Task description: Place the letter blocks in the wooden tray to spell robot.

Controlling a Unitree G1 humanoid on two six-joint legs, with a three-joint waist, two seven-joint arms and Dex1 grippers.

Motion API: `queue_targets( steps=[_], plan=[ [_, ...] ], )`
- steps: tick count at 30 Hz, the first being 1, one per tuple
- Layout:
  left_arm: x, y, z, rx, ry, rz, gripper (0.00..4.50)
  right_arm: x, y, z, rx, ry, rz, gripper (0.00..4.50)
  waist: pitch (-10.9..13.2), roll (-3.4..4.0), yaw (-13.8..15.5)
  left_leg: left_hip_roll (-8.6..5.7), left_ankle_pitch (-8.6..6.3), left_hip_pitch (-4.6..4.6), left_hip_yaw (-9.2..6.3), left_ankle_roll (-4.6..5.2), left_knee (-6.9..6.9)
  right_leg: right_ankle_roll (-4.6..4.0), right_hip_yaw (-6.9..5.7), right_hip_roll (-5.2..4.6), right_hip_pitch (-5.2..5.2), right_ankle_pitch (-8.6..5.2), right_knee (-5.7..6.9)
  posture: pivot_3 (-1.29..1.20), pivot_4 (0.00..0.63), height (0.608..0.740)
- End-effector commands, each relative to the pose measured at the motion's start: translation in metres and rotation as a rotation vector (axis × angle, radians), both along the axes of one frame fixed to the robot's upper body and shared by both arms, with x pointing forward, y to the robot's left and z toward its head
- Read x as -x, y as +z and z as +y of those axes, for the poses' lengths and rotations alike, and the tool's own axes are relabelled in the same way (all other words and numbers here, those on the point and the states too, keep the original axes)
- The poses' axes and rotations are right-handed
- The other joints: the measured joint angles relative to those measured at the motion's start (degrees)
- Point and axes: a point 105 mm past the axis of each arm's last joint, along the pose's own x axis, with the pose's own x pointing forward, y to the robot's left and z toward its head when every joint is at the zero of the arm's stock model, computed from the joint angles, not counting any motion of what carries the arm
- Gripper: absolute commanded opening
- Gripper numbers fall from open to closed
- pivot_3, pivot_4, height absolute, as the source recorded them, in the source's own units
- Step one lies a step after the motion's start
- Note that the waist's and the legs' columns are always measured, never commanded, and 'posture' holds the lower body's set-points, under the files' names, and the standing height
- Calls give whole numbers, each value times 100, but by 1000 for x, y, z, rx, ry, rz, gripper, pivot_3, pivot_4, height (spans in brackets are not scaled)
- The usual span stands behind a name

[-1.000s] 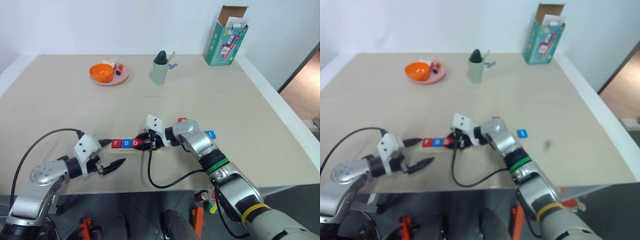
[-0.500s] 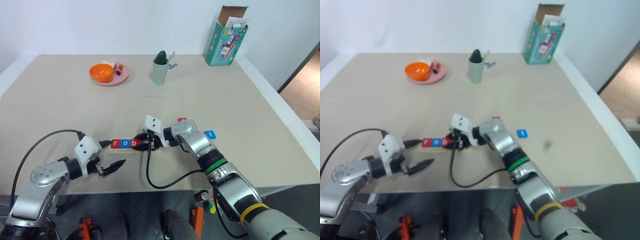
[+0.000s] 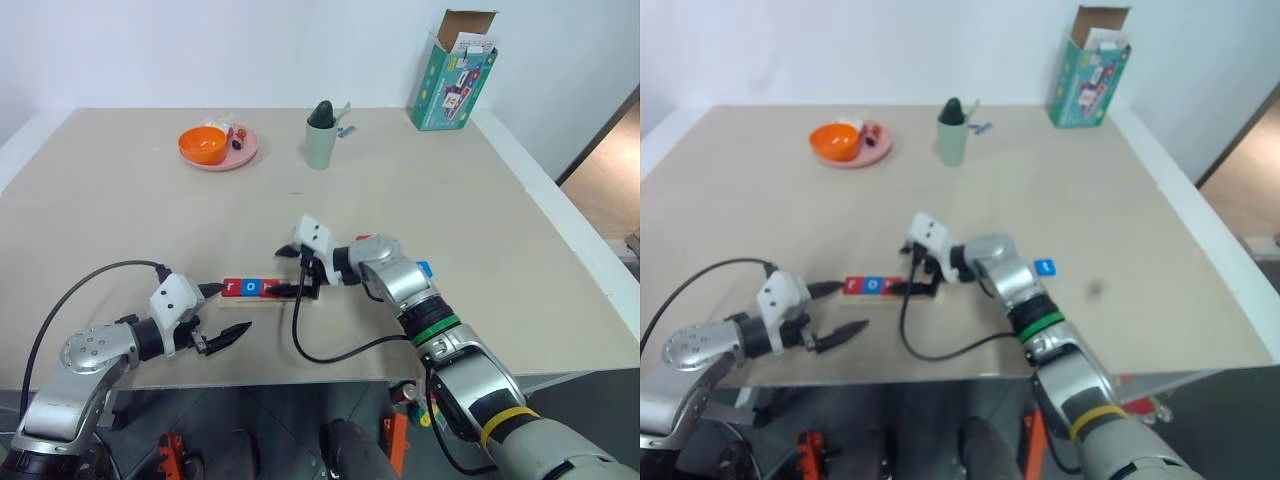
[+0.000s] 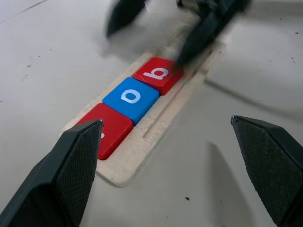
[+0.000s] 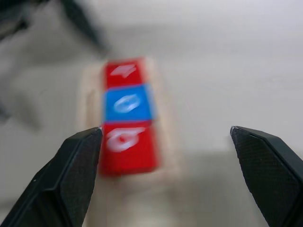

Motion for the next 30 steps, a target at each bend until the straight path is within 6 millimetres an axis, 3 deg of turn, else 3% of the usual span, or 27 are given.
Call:
queue_targets(
  steps=[1,3,7,12,15,30],
  plan=[
    [5,20,-11,18,-54,-67,4500,-17,69,-29,-238,-239,-85,4480,0,0,5,0,0,-3,-1,0,0,1,-1,-1,-1,-1,-1,0,150,740],
    [5,25,-14,30,-65,-70,4500,-18,73,-49,-276,-367,-121,4480,-1,-2,18,-3,-1,-6,-3,-1,-1,6,-5,-5,-1,-4,-1,0,150,740],
    [10,34,-27,47,-138,-41,4500,-20,62,-91,-302,-713,-181,4480,-6,-10,22,-4,-11,-6,-7,-17,-4,13,-8,-6,2,-18,-4,0,150,740],
    [4,49,-40,82,-182,-52,4500,-20,26,-115,-263,-972,-138,4480,-2,-3,-17,-6,-13,-5,-1,-21,-5,33,5,-4,-3,-8,-3,0,150,740],
    [3,51,-45,84,-206,-64,4500,-25,16,-124,-263,-1061,-125,4480,-2,-2,-40,-7,-13,-2,0,-20,-4,33,9,-1,-2,-6,-3,0,150,740],
    [2,46,-46,43,-212,-74,4500,-30,-20,-116,-216,-1108,-25,4480,-2,-3,-42,-6,-14,-3,-4,-19,-5,35,9,3,1,-7,-6,0,150,740]
  ],
)
